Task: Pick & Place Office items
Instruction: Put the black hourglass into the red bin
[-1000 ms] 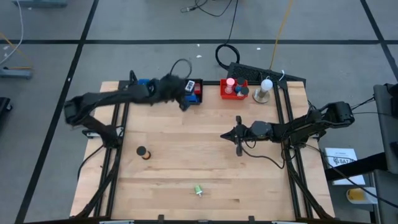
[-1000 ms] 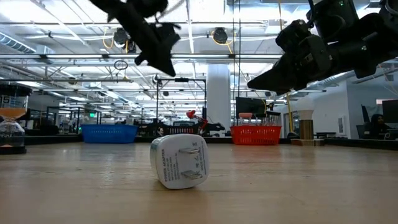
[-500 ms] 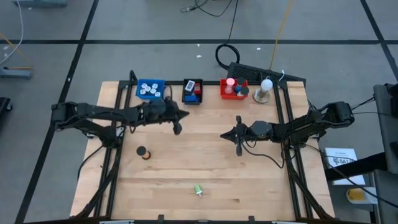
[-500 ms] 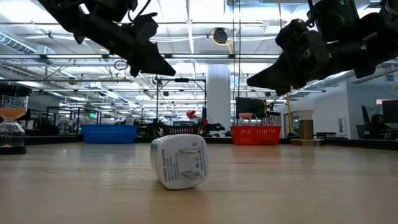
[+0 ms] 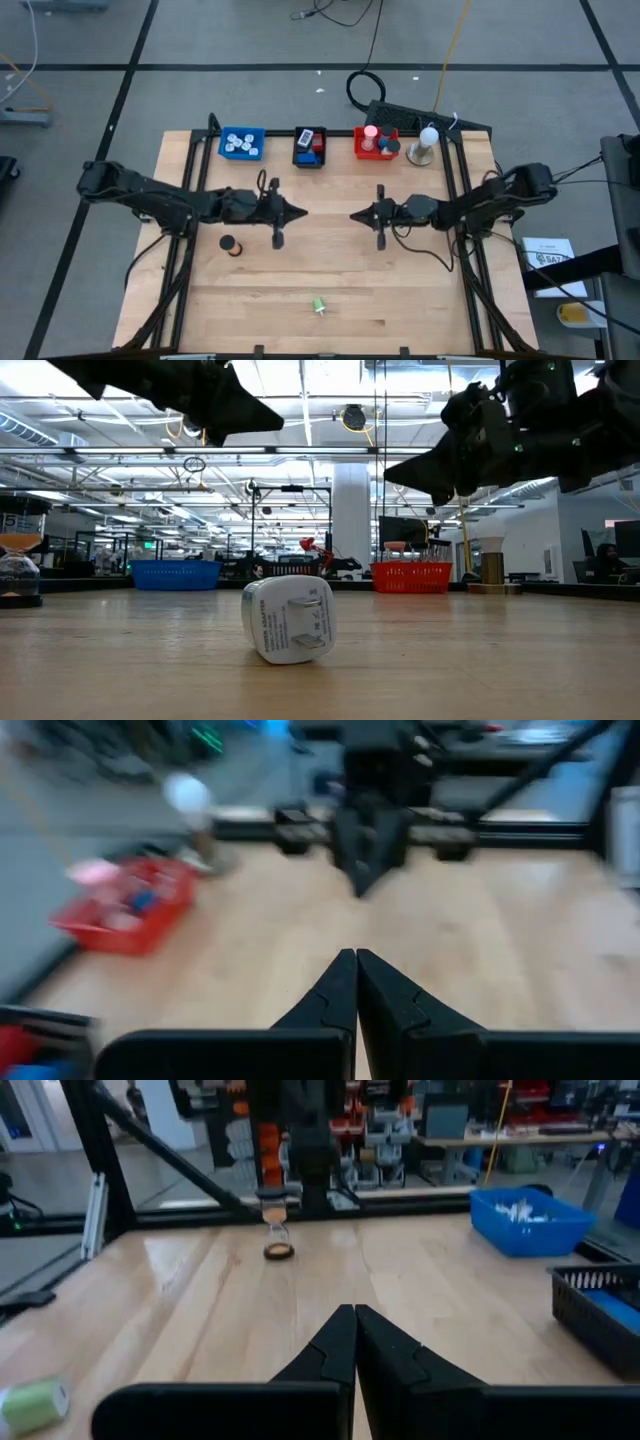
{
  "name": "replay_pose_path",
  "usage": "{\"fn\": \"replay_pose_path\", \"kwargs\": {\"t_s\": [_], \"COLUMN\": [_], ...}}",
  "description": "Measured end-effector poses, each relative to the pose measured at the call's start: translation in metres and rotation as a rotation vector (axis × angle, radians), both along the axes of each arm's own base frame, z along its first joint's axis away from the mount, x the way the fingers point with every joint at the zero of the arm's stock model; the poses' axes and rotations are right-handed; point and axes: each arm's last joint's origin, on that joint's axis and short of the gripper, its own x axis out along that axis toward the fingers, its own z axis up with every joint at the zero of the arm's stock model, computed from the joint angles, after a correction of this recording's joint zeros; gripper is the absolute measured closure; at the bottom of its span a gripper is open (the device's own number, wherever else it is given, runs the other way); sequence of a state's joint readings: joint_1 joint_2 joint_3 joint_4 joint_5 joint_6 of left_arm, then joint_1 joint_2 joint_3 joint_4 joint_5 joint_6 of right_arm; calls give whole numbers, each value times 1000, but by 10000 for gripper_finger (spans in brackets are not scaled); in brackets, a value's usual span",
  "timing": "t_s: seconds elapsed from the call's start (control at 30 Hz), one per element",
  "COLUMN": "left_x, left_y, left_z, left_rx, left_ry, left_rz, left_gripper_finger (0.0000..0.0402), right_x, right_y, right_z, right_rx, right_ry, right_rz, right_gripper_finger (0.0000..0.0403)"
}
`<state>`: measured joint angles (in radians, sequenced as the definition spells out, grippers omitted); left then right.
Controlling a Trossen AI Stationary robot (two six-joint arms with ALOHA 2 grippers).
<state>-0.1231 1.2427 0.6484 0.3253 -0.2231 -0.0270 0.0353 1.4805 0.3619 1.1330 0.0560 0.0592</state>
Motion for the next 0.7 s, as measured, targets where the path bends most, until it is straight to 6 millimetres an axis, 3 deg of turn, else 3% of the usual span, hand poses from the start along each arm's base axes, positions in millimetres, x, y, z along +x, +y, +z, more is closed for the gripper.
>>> {"fn": "replay_pose_path", "kwargs": {"t_s": [0.1, 0.23, 0.37, 0.7], "left_x": [-6, -15, -28, -75], "left_y": [-6, -5, -8, -30], "left_z": [-5, -15, -18, 28], "left_rx": [78, 53, 8, -164], "left_ry": [-106, -216, -98, 322], "left_rz": [78, 68, 85, 181], "left_gripper_finger": [398, 385, 393, 398], "right_x": [4, 6, 6, 6], "right_y": [-1, -6, -11, -10], "right_z": [-10, -15, -15, -15], "right_rx": [-2, -4, 29, 33], "right_ry": [12, 22, 21, 29], "right_rz": [-5, -29, -47, -45], "right_gripper_finger": [403, 403, 403, 403]}}
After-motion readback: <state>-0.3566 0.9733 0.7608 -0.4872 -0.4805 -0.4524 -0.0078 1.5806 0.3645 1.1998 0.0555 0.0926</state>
